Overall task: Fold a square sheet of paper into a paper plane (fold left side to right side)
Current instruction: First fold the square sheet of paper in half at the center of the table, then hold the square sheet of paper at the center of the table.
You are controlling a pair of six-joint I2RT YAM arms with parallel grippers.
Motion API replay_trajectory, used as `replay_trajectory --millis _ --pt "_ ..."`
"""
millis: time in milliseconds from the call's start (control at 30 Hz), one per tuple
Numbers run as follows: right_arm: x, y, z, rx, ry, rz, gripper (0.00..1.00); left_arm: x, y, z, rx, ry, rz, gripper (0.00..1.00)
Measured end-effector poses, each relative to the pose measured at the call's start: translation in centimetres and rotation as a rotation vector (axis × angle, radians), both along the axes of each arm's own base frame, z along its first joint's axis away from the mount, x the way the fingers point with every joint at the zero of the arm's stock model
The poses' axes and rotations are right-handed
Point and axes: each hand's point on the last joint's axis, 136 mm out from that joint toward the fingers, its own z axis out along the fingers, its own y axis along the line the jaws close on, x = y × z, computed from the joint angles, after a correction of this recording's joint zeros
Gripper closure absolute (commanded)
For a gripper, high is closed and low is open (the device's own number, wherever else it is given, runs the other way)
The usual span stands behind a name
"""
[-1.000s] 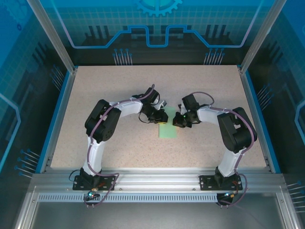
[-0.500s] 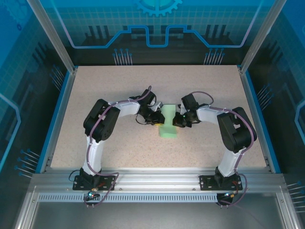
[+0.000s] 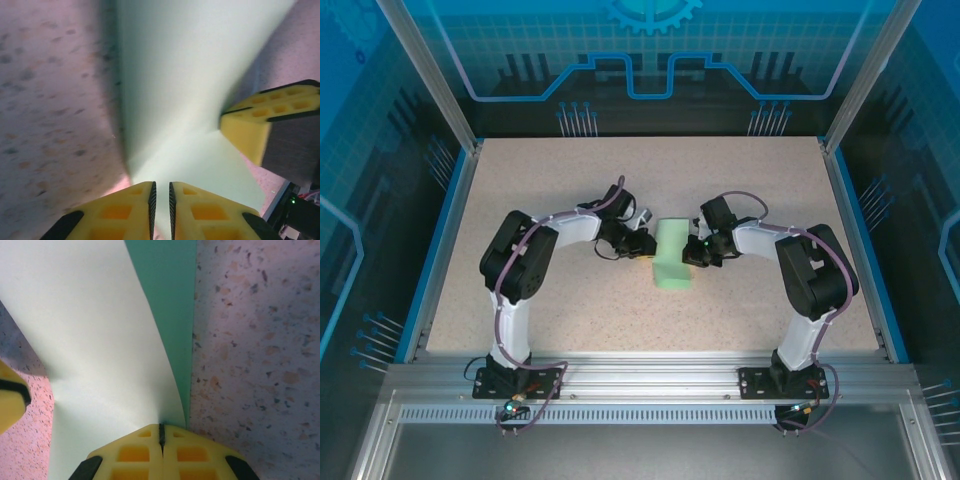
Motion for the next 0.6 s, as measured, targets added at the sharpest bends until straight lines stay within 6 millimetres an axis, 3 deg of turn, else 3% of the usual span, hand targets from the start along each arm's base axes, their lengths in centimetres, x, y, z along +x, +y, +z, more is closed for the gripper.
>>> replay_trajectory --millis 267,600 --pt "0.0 0.0 0.0 0.0 0.0 0.0 0.94 -0.5 -3.8 0.9 -0.026 -0.036 -0.081 0.82" --pt "0.0 0.1 0.0 0.002 -0.001 0.002 0.94 -1.1 -3.5 -1.7 0.008 0.024 -0.083 0.82"
